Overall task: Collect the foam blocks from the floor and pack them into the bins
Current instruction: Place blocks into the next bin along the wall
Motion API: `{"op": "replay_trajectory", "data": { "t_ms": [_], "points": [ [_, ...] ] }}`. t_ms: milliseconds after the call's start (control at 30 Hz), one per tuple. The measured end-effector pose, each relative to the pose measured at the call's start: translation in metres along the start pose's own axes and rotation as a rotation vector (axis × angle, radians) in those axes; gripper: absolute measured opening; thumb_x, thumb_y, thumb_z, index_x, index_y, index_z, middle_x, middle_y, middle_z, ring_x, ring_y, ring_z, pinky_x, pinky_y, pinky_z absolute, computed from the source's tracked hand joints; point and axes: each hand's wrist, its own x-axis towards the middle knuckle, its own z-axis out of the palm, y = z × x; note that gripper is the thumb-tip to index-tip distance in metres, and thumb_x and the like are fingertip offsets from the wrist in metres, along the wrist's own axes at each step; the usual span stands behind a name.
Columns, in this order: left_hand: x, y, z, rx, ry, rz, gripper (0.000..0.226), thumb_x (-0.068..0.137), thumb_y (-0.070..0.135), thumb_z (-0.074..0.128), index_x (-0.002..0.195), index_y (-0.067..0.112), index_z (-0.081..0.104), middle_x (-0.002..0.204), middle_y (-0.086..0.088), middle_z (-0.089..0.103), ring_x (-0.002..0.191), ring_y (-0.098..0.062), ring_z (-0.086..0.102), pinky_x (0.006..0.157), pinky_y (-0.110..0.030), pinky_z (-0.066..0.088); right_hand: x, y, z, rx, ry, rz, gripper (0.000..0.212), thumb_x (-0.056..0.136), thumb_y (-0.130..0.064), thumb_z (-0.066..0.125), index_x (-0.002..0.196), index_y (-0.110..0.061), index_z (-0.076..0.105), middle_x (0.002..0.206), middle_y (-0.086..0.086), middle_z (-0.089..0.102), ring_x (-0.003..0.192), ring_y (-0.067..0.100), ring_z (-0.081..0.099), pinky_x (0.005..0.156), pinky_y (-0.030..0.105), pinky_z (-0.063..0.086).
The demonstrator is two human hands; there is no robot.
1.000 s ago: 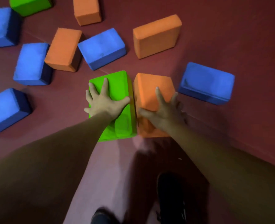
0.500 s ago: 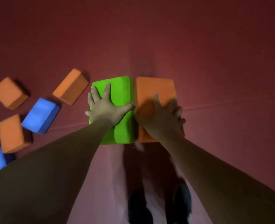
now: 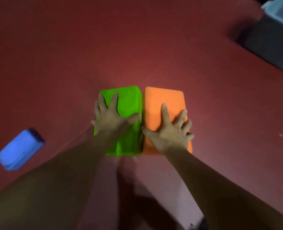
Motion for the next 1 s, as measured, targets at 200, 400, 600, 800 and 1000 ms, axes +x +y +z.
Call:
{"op": "replay_trajectory", "data": {
  "t_ms": [200, 400, 600, 800, 1000],
  "points": [
    [-0.032, 0.238, 0.127, 0.015, -0.104, 0.199, 0.121, 0.056, 0.083, 0.073, 0.156, 0.051, 0.011, 0.169, 0.004, -0.007, 0.155, -0.023, -0.005, 0.114, -0.069, 0.016, 0.068, 0.213, -0.136, 0.021, 0.097, 0.18, 0.11, 0.065, -0.094, 0.047, 0.154, -0.055, -0.005, 0.167, 0.016, -0.012, 0.15, 0.049, 0.002, 0.11, 0.069, 0.017],
    [-0.056, 0.438, 0.207, 0.058, -0.174, 0.4, 0.123, 0.054, 0.086, 0.071, 0.154, 0.055, 0.007, 0.169, 0.006, -0.011, 0.155, -0.02, -0.008, 0.115, -0.067, 0.019, 0.123, 0.364, -0.256, 0.026, 0.181, 0.349, 0.11, 0.064, -0.095, 0.044, 0.153, -0.057, -0.006, 0.167, 0.015, -0.013, 0.149, 0.048, 0.003, 0.111, 0.068, 0.018],
    [-0.052, 0.586, 0.271, 0.118, -0.232, 0.592, 0.122, 0.054, 0.084, 0.073, 0.155, 0.053, 0.011, 0.169, 0.006, -0.01, 0.155, -0.017, -0.007, 0.115, -0.065, 0.021, 0.183, 0.469, -0.326, 0.135, 0.244, 0.532, 0.109, 0.066, -0.093, 0.048, 0.153, -0.058, -0.007, 0.168, 0.014, -0.012, 0.15, 0.047, 0.004, 0.111, 0.068, 0.018],
    [-0.022, 0.742, 0.358, 0.139, -0.297, 0.727, 0.122, 0.055, 0.085, 0.072, 0.156, 0.052, 0.012, 0.169, 0.005, -0.009, 0.155, -0.019, -0.006, 0.113, -0.067, 0.022, 0.271, 0.569, -0.394, 0.214, 0.356, 0.652, 0.11, 0.065, -0.093, 0.05, 0.152, -0.058, -0.008, 0.168, 0.015, -0.006, 0.149, 0.047, 0.01, 0.111, 0.067, 0.021],
    [-0.025, 0.882, 0.421, 0.194, -0.434, 0.829, 0.121, 0.054, 0.085, 0.071, 0.155, 0.054, 0.011, 0.168, 0.01, -0.013, 0.154, -0.013, -0.011, 0.117, -0.063, 0.017, 0.333, 0.66, -0.468, 0.298, 0.415, 0.808, 0.109, 0.067, -0.092, 0.051, 0.153, -0.057, -0.005, 0.168, 0.015, -0.003, 0.148, 0.046, 0.011, 0.111, 0.067, 0.021]
  ]
}}
